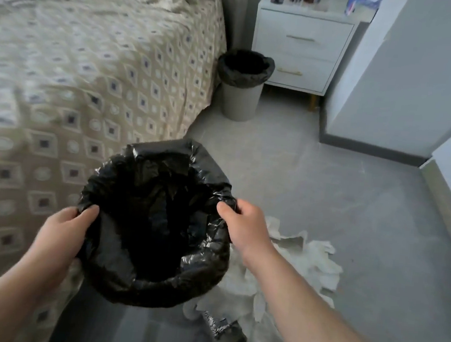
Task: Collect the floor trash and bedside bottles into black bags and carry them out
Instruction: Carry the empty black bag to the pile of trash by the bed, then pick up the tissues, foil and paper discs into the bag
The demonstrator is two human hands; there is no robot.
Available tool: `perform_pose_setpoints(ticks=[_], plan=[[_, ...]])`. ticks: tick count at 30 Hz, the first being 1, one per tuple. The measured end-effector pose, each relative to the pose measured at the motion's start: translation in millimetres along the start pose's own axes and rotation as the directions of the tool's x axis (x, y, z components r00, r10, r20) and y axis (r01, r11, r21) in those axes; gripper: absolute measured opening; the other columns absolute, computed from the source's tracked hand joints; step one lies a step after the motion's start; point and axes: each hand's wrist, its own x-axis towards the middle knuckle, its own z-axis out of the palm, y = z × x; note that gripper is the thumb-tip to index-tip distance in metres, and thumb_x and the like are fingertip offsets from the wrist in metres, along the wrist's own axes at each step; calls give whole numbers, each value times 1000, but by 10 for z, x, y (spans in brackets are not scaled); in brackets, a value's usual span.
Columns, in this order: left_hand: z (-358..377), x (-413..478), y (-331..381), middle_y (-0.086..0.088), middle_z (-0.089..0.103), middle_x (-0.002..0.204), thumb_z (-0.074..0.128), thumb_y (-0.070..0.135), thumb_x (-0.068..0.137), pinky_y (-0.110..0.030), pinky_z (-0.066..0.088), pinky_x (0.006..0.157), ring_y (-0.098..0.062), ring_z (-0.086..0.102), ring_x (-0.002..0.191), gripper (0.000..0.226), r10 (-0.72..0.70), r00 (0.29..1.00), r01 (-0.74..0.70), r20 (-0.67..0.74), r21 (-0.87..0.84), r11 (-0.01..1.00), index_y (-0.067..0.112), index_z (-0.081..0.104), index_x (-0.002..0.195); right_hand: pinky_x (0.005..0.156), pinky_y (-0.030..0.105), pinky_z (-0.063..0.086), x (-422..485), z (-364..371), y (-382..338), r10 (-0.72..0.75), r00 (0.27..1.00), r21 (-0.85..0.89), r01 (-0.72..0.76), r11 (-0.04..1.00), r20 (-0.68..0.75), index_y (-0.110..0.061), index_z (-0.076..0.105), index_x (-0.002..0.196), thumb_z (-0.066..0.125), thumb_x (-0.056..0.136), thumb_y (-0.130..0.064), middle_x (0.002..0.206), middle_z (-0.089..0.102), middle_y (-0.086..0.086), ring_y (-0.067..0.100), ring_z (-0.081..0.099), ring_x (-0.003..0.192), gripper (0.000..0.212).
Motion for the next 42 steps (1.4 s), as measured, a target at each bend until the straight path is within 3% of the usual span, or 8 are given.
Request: perform_pose_setpoints(ticks=[7,14,27,31,34,36,39,42], plan=[[-267,60,-1564,-14,71,87,64,55,71,-55,49,90,-31,66,90,47,-197,977,204,-83,92,975,9,68,82,53,20,38,-118,486,931,113,988,-125,-100,987,103,-4,64,74,63,86,-25,59,56,-6,3,49,53,24],[-229,3,-1506,-11,68,90,52,22,95,-40,45,83,-26,62,89,23,-209,968,221,-139,77,972,4,66,90,67,30,49,-35,816,1194,166,981,-138,-152,979,100,-13,69,73,64,83,-19,71,71,3,11,62,68,13],[-315,99,-1668,-16,66,97,50,29,96,-46,46,92,-30,61,92,25,-339,937,347,-84,103,932,10,61,85,59,28,40,-13,978,1264,180,978,-261,-148,954,104,-17,57,61,64,83,-24,58,55,-8,9,51,58,24],[-402,-70,-1461,-20,68,89,54,61,82,-45,49,84,-34,64,87,58,-328,940,341,-94,304,890,4,60,88,91,35,52,-85,906,1127,193,968,-302,-139,943,160,-24,67,100,65,80,-37,96,70,-10,10,65,95,24],[-543,-327,-991,-8,69,101,40,79,71,-36,48,81,-27,63,97,70,-187,982,117,23,703,702,18,61,99,113,31,30,-140,717,836,64,987,-492,19,870,151,-19,35,145,61,83,-49,145,42,-3,15,36,138,74],[-616,-500,-646,1,57,133,40,72,80,-31,42,94,-19,52,123,65,116,989,-146,95,789,596,30,52,128,117,34,23,-225,561,568,-111,983,-523,172,835,147,-20,23,150,57,84,-54,155,28,-1,15,23,144,81],[-669,-758,-156,15,8,155,31,71,80,-19,9,115,1,4,144,80,541,810,-534,224,664,523,33,15,148,121,35,13,-426,319,187,-254,950,-580,312,752,182,-26,12,152,43,78,-67,161,9,-1,13,4,148,90],[-610,-908,110,18,-1,157,27,69,87,-13,-1,114,-1,-3,145,75,695,633,-741,341,528,416,34,3,149,117,25,7,-678,55,-153,-361,916,-623,387,680,175,-28,13,151,32,73,-71,161,8,-4,9,2,147,92]])
